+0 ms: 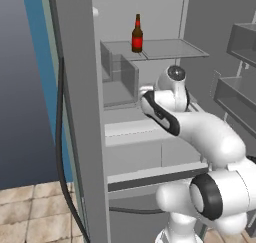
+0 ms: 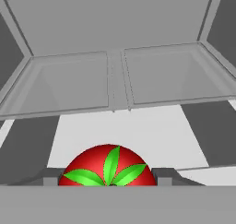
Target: Place the beer and liquor on the top shelf of the fridge to keep them out of children's reach, and place the tomato on lower shelves for easy access.
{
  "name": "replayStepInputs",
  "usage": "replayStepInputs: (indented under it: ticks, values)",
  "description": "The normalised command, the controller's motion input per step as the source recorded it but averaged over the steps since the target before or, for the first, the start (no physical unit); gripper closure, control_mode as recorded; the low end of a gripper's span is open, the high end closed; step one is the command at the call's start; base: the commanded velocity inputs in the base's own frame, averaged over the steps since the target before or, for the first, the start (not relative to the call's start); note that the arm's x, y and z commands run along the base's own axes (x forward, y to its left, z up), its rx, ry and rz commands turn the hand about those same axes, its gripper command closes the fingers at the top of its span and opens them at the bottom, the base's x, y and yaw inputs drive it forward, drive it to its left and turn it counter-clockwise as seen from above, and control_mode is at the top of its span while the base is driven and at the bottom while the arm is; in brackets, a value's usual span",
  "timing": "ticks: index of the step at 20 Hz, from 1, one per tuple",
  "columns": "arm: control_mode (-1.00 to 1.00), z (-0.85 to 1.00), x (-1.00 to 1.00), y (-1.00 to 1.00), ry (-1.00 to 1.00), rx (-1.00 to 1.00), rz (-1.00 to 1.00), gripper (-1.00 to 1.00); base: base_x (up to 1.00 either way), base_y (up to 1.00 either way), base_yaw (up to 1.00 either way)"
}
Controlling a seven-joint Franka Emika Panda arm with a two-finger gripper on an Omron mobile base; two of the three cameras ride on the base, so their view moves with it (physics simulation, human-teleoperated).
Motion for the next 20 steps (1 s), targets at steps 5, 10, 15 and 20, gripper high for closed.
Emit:
replayStepInputs:
  ticks: [5, 10, 15, 20]
  values:
    - [-1.0, -0.25, 0.56, 0.0, 0.04, 0.06, 0.0, 1.0, 0.0, 0.0, 0.0]
    - [-1.0, -0.43, 0.6, 0.0, 0.08, 0.03, 0.0, 1.0, 0.0, 0.0, 0.0]
    - [-1.0, -0.45, 0.62, 0.0, 0.07, 0.01, 0.0, 1.0, 0.0, 0.0, 0.0]
    - [-1.0, -0.43, 0.57, 0.04, 0.04, 0.0, 0.0, 1.0, 0.0, 0.0, 0.0]
